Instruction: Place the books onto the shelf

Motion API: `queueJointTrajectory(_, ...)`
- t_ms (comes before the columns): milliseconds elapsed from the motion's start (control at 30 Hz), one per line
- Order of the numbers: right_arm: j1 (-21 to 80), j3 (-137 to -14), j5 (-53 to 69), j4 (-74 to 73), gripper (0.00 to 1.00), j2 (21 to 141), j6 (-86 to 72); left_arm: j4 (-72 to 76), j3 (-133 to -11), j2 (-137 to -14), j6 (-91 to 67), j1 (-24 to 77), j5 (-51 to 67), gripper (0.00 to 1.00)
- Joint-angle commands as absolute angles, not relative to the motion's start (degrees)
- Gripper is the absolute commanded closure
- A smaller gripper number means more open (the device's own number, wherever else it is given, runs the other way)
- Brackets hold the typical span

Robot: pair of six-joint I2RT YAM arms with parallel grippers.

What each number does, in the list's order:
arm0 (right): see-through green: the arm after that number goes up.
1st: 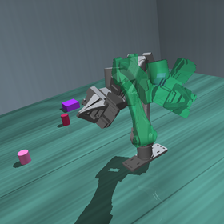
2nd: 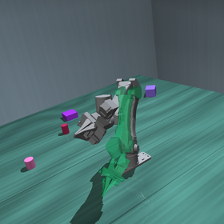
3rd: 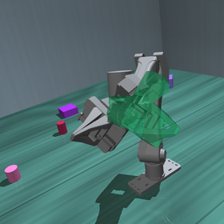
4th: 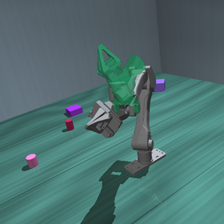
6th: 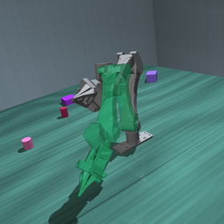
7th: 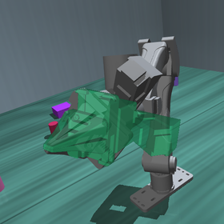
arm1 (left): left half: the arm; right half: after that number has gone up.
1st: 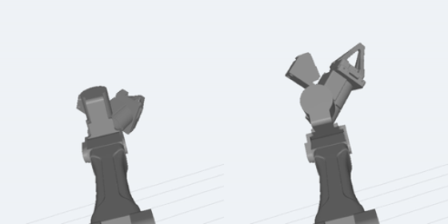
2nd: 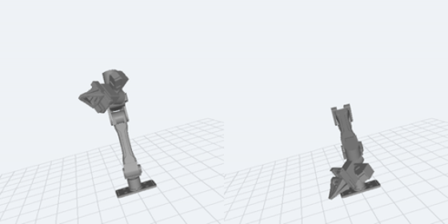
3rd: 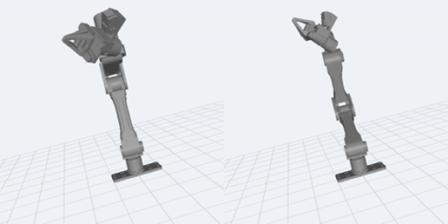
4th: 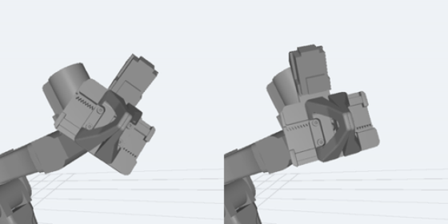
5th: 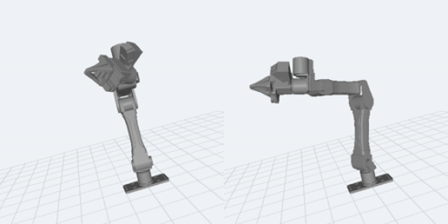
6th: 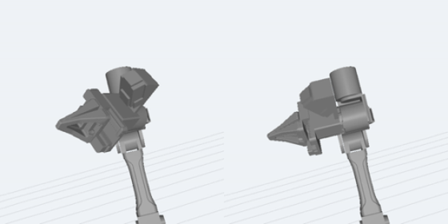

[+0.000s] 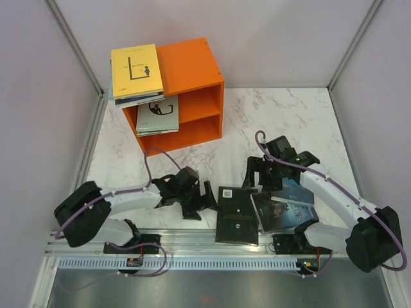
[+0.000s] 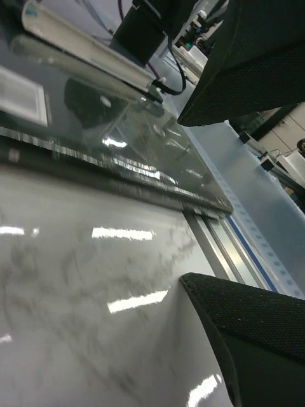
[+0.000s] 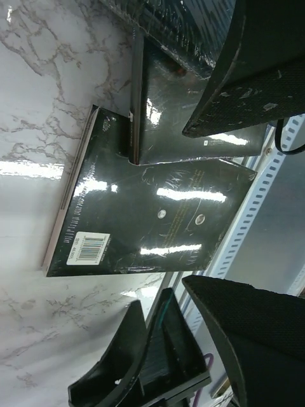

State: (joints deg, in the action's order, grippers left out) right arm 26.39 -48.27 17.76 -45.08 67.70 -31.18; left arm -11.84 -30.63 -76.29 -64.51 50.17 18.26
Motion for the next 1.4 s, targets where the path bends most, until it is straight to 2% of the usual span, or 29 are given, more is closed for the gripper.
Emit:
queueJointTrajectory(0, 26.5, -46.9, 16.5, -45.8, 0.09, 65.7, -30.1, 2.7, -31.7, -82.6, -69.8, 54.7, 14.9, 0.01)
queueJointTrajectory(167, 26.5, -43.2, 15.3, -46.7, 0.09, 63.2, -29.7, 20.6, -29.3, -92.2, -76.0, 59.4, 15.4, 0.03)
queueJointTrajectory(267, 26.5, -40.4, 15.1, -46.5, 0.09, 62.4, -29.6, 25.2, -29.3, -96.1, -77.8, 61.7, 16.0, 0.06)
queueJointTrajectory(333, 26.5, -39.9, 15.6, -46.5, 0.09, 62.4, -29.7, 33.2, -28.2, -99.7, -80.8, 62.7, 16.4, 0.11)
queueJointTrajectory(367, 26.5, -40.0, 15.6, -46.4, 0.09, 62.4, -30.0, 36.2, -26.6, -101.0, -82.0, 63.1, 16.5, 0.18)
queueJointTrajectory(433, 26.5, -40.5, 15.5, -46.6, 0.09, 62.7, -29.9, 46.5, -22.8, -103.4, -85.9, 63.4, 16.0, 0.27)
queueJointTrajectory(567, 26.5, -40.6, 15.8, -46.6, 0.09, 62.9, -29.7, 59.1, -19.3, -105.8, -90.0, 63.4, 14.4, 0.27)
queueJointTrajectory(600, 26.5, -40.5, 15.8, -46.6, 0.09, 62.9, -29.6, 59.2, -19.9, -106.3, -89.8, 63.4, 14.7, 0.28)
queueJointTrajectory(633, 26.5, -40.2, 15.8, -46.6, 0.09, 62.9, -29.7, 58.4, -21.8, -106.7, -89.5, 63.5, 15.0, 0.37)
queueJointTrajectory(700, 26.5, -39.9, 15.9, -46.6, 0.09, 63.0, -29.6, 56.5, -23.8, -106.7, -88.4, 63.9, 15.5, 0.49)
queueJointTrajectory(733, 26.5, -39.9, 15.9, -46.6, 0.09, 62.8, -29.7, 54.5, -25.3, -106.2, -87.7, 64.0, 15.5, 0.63)
queueJointTrajectory(800, 26.5, -40.1, 15.9, -46.7, 0.09, 62.4, -29.9, 53.9, -26.1, -105.5, -87.5, 64.2, 15.1, 0.71)
queueJointTrajectory(900, 26.5, -40.3, 16.2, -47.0, 0.08, 61.4, -30.1, 53.9, -26.8, -104.7, -87.4, 64.2, 14.9, 0.76)
queueJointTrajectory(933, 26.5, -40.4, 16.3, -47.1, 0.08, 60.9, -30.1, 54.1, -27.4, -104.8, -87.1, 64.2, 15.2, 0.84)
queueJointTrajectory(1033, 26.5, -40.8, 16.7, -47.0, 0.08, 59.8, -30.8, 54.1, -28.6, -104.6, -86.8, 64.2, 16.3, 0.97)
queueJointTrajectory(1167, 26.5, -45.6, 17.3, -47.1, 0.07, 58.8, -32.4, 49.7, -27.3, -100.6, -86.7, 63.6, 15.4, 0.98)
queueJointTrajectory(1367, 26.5, -55.6, 18.3, -47.3, 0.02, 59.3, -33.3, 37.9, -21.8, -86.1, -85.3, 61.0, 13.5, 0.98)
